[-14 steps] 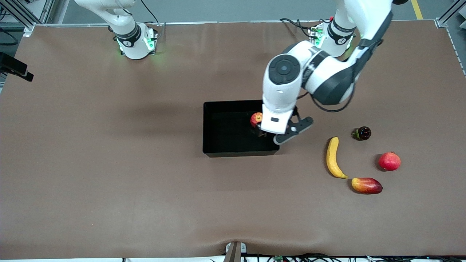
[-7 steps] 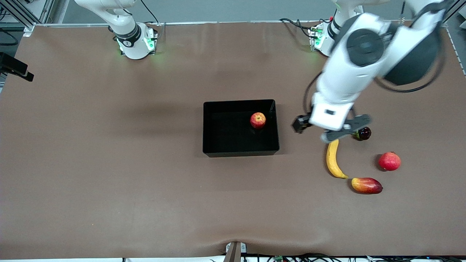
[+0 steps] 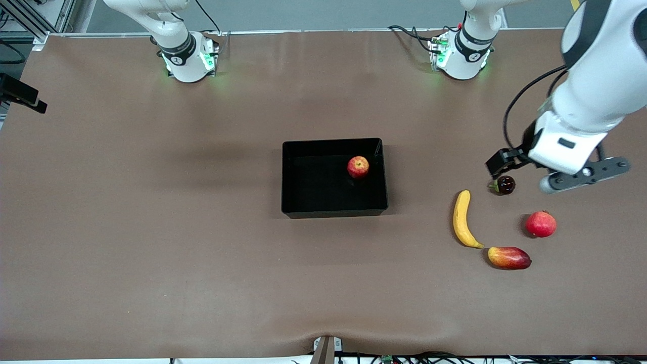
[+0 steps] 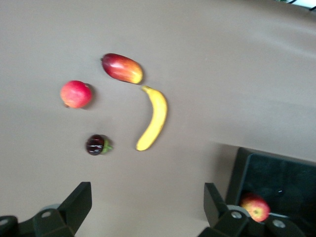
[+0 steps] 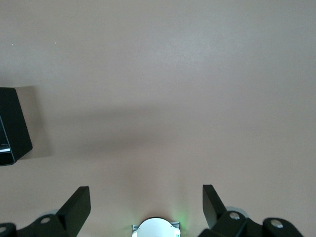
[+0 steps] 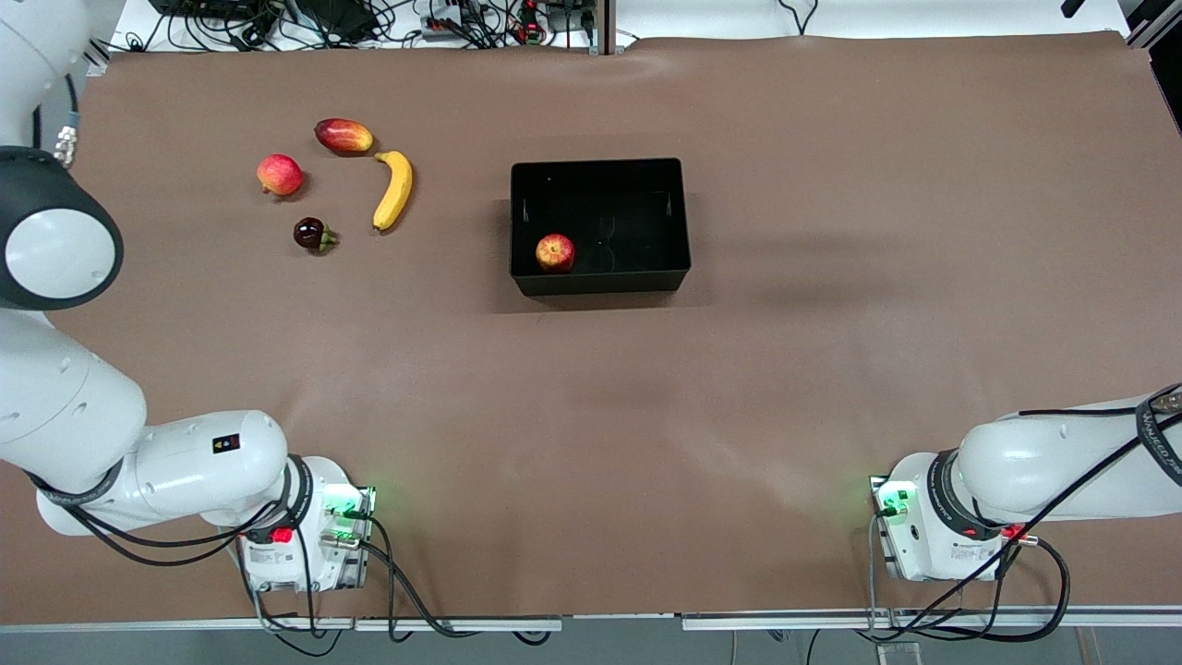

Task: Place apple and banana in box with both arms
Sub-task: 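Raise the left gripper out of the box and back beside the fruit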

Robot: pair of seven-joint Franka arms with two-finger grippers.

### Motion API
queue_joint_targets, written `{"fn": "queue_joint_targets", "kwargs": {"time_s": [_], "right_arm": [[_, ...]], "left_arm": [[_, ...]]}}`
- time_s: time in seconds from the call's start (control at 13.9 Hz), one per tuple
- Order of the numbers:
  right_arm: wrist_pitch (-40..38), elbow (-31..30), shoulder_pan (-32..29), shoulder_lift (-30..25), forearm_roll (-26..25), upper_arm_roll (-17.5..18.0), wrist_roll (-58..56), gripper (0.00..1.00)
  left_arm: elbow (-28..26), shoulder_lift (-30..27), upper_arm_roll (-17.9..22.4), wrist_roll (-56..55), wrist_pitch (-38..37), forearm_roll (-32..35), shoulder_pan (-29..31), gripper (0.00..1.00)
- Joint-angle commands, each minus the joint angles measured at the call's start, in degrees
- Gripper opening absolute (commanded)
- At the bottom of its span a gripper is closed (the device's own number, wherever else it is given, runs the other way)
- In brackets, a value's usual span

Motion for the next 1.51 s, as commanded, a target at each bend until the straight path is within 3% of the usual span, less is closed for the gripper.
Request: {"fn": "queue_joint_targets", "kwargs": {"time_s": [0.0, 0.14, 0.43, 0.79, 0.94, 1.44], "right_arm": [[-0.8, 0.9, -1.8, 0.5, 1.1, 0.9, -0.9, 1.0], [-0.9, 0.9, -1.8, 0.5, 1.1, 0.9, -0.9, 1.0], [-0.8, 0.9, -1.8, 0.5, 1.1, 0.9, -0.9, 1.0], [-1.1, 0.8, -2.0, 0.4, 1.1, 0.8, -1.0, 1.0], [-1.2, 0.8, -2.3, 0.5, 1.2, 0.7, -1.0, 1.0], [-1.3, 0.8, -2.4, 0.5, 1.2, 0.7, -0.9, 1.0]], "left_arm": [[-1.0, -4.0, -0.4, 8.3, -2.2, -3.8, 5.0, 1.0], [-1.5, -6.1, 0.7, 12.6, -3.7, -5.2, 5.9, 1.0], [-5.4, -12.7, 15.5, 16.8, -6.1, -10.3, -3.2, 1.0], [-12.2, -19.1, 29.1, 20.4, -6.3, -10.5, -14.7, 1.0], [-12.1, -19.2, 30.7, 21.7, -6.4, -10.4, -15.7, 1.0], [-10.9, -17.0, 29.7, 21.7, -8.4, -10.4, -15.8, 1.0]]}}
